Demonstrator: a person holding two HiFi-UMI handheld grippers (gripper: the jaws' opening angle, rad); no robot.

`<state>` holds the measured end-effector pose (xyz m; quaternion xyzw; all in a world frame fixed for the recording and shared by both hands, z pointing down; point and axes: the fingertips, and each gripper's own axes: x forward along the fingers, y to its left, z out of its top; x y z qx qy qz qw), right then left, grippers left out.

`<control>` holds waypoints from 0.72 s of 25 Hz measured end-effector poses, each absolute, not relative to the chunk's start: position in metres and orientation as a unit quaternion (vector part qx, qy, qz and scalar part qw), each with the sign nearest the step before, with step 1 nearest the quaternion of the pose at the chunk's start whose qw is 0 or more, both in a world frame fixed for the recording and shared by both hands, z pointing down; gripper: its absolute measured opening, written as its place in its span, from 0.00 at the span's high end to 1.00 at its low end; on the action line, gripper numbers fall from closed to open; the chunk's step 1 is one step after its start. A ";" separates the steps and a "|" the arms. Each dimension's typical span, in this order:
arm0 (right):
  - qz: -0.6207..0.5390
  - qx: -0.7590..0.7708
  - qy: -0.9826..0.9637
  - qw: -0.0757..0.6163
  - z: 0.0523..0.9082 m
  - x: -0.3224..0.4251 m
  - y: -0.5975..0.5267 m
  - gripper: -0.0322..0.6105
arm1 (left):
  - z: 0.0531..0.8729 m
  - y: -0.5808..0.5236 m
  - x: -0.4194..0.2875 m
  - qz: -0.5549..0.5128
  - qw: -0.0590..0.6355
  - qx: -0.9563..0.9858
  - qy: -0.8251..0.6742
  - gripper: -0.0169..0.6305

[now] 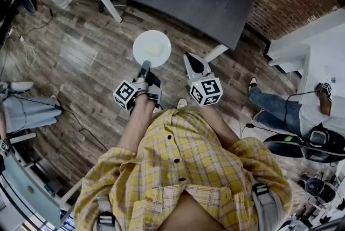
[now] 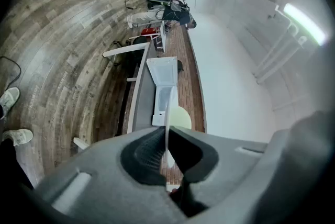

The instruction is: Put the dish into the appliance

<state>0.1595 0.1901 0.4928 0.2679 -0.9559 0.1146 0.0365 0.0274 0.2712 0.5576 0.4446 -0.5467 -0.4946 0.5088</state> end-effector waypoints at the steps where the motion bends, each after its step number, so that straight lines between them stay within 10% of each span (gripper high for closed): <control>1: 0.115 0.269 -0.956 0.035 0.493 0.160 0.189 0.95 | 0.558 0.270 0.027 -0.494 0.508 0.446 -0.546 0.96; 18: 0.127 0.278 -0.952 0.016 0.494 0.133 0.193 0.94 | 0.557 0.271 -0.003 -0.486 0.510 0.460 -0.541 0.96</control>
